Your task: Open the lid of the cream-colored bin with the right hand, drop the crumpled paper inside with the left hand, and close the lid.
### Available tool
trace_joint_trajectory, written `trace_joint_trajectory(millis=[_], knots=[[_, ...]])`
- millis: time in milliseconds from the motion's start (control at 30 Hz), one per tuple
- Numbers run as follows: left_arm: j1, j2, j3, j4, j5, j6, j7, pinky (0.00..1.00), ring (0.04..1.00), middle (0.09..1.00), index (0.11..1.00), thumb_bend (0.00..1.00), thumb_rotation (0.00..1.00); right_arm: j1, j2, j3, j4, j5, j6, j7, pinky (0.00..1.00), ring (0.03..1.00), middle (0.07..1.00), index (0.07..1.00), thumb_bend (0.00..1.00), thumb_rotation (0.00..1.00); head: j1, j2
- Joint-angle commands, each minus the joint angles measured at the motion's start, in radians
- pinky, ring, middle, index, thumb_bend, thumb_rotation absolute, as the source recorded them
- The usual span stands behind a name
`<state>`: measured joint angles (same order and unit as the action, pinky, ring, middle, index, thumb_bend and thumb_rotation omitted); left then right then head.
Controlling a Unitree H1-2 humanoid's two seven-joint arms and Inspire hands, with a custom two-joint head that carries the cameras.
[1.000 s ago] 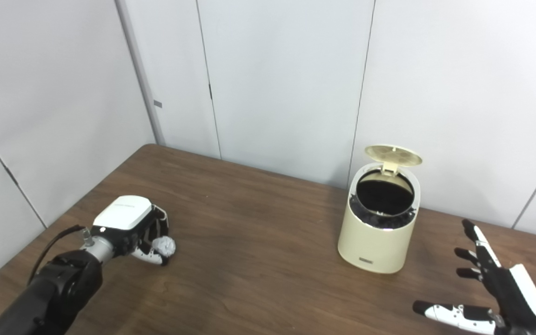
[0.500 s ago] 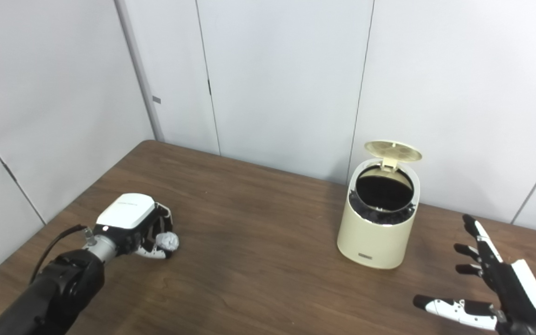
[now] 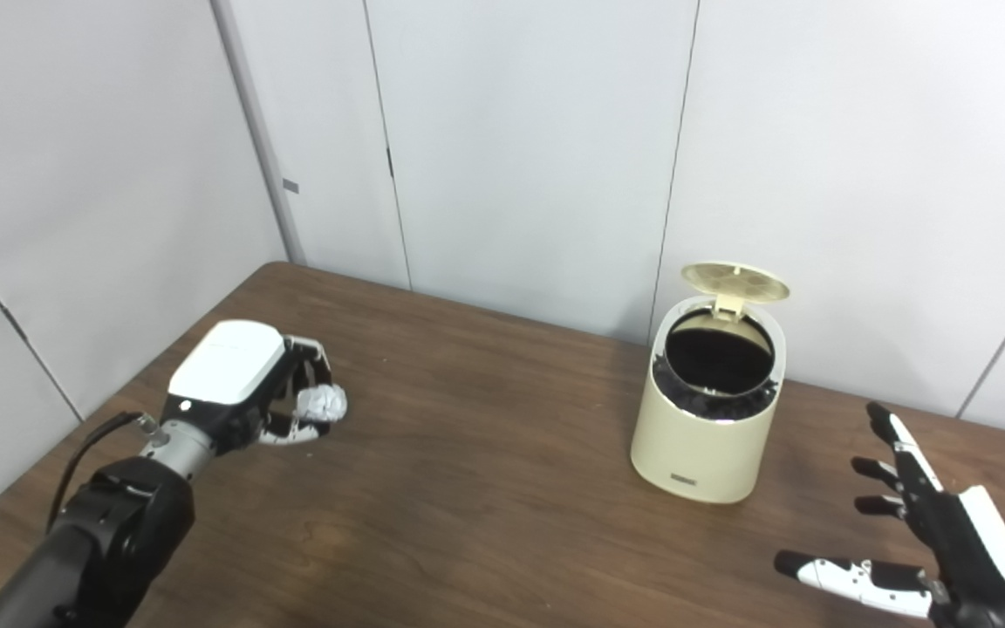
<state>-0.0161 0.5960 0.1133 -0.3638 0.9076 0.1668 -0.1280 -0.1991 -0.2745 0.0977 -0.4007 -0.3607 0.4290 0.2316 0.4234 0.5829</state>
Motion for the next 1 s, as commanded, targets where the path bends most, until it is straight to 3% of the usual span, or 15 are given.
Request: trace_joint_trajectory(millis=[0, 167, 233, 333, 433, 567, 767, 967], knots=[[-0.044, 0.009, 0.027, -0.045, 0.025, -0.016, 0.061, 0.21, 0.407, 0.495, 0.486, 0.50, 0.00, -0.036, -0.006, -0.008, -0.009, -0.004, -0.025, -0.017, 0.72, 0.857, 0.974, 0.964, 0.72, 0.13, -0.006, -0.001], [-0.074, -0.033, 0.035, -0.092, 0.042, -0.026, 0.093, 0.19, 0.404, 0.496, 0.486, 0.50, 0.00, -0.037, -0.004, -0.007, 0.002, -0.008, -0.032, -0.022, 0.71, 0.853, 0.964, 0.960, 0.73, 0.13, -0.015, -0.005], [-0.090, -0.050, 0.031, -0.113, 0.045, -0.032, 0.094, 0.17, 0.267, 0.478, 0.485, 0.52, 0.00, -0.037, -0.004, -0.005, 0.010, -0.013, -0.037, -0.025, 0.72, 0.853, 0.963, 0.959, 0.73, 0.12, -0.022, -0.009], [-0.127, -0.080, 0.016, -0.139, 0.040, -0.069, 0.119, 0.16, 0.219, 0.473, 0.483, 0.52, 0.00, -0.038, -0.003, -0.006, 0.022, -0.016, -0.047, -0.033, 0.72, 0.852, 0.959, 0.956, 0.74, 0.11, -0.031, -0.016], [-0.163, -0.115, 0.003, -0.155, 0.046, -0.079, 0.125, 0.22, 0.277, 0.409, 0.511, 0.52, 0.00, -0.038, -0.002, -0.009, 0.037, -0.010, -0.062, -0.039, 0.72, 0.853, 0.964, 0.953, 0.75, 0.13, -0.049, -0.028], [-0.233, -0.168, -0.028, -0.154, 0.037, -0.104, 0.122, 0.29, 0.354, 0.461, 0.537, 0.50, 0.00, -0.036, -0.006, -0.012, 0.063, -0.006, -0.088, -0.048, 0.73, 0.856, 0.966, 0.957, 0.75, 0.16, -0.069, -0.047], [-0.321, -0.232, -0.080, -0.106, 0.024, -0.141, 0.123, 0.26, 0.341, 0.456, 0.552, 0.49, 0.00, -0.028, -0.002, -0.015, 0.079, -0.004, -0.117, -0.069, 0.70, 0.843, 0.955, 0.950, 0.76, 0.17, -0.107, -0.065], [-0.408, -0.280, -0.152, -0.051, 0.063, -0.158, 0.105, 0.33, 0.373, 0.470, 0.548, 0.50, 0.00, -0.017, -0.003, -0.015, 0.102, -0.003, -0.155, -0.088, 0.71, 0.838, 0.946, 0.945, 0.77, 0.17, -0.180, -0.082]])
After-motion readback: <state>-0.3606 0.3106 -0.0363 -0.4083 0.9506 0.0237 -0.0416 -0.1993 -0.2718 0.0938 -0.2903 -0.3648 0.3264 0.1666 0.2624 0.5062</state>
